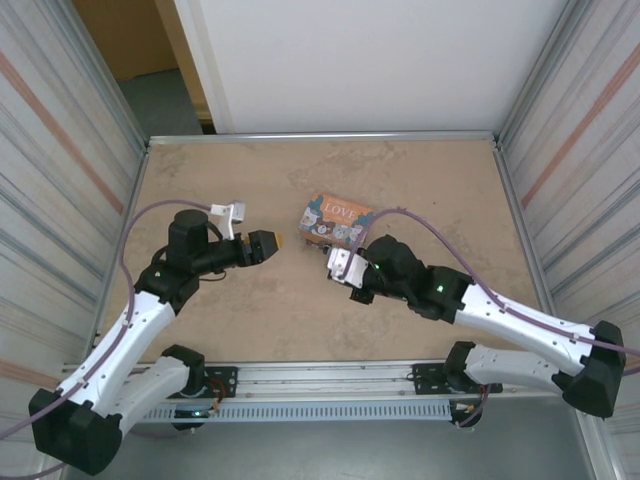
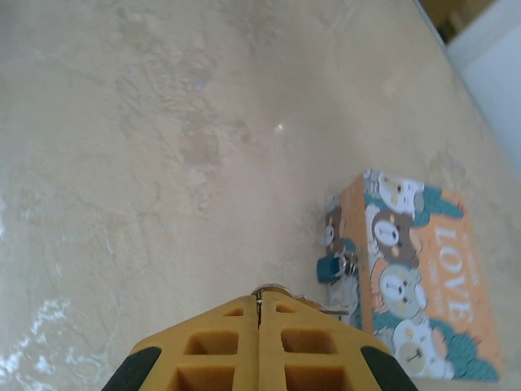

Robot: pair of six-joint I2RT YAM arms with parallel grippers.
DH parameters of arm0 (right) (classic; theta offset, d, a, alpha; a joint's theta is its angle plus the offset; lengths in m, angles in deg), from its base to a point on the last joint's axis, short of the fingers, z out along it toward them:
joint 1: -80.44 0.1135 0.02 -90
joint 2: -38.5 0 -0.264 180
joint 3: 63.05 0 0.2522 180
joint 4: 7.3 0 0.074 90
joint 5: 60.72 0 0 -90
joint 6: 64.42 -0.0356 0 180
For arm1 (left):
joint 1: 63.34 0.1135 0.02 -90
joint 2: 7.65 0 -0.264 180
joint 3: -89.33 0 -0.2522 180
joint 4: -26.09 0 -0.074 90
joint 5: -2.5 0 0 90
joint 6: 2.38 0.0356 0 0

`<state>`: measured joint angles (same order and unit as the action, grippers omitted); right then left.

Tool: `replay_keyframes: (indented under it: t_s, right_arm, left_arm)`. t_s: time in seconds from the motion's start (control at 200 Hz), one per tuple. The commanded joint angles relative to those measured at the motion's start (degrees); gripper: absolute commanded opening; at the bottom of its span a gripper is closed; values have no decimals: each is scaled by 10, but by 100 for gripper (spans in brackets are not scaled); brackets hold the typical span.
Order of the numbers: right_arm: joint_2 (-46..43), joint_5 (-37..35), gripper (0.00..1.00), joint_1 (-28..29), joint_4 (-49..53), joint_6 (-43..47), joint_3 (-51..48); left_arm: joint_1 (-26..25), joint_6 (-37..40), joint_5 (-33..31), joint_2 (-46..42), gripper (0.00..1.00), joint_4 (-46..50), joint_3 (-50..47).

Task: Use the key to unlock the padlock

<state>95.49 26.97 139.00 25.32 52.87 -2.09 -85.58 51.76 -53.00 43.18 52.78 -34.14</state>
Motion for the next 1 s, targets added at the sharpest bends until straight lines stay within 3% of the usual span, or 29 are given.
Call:
replay_keyframes:
  t_s: [0.0, 0.18, 0.516, 0.992]
  right_arm:
    - [-26, -26, 0, 22, -3, 131, 3]
    - [-32, -56, 0, 52, 28, 195, 23]
    - [-36, -13, 0, 54, 56, 252, 30]
    - [-24, -19, 0, 53, 37, 244, 45]
  left_arm:
    - [-20, 18, 54, 11, 69, -20, 33]
    - [-64, 38, 89, 40, 65, -23, 67]
    - [-122, 28, 108, 106, 53, -28, 105]
    - [-172, -2, 122, 179, 40, -64, 106]
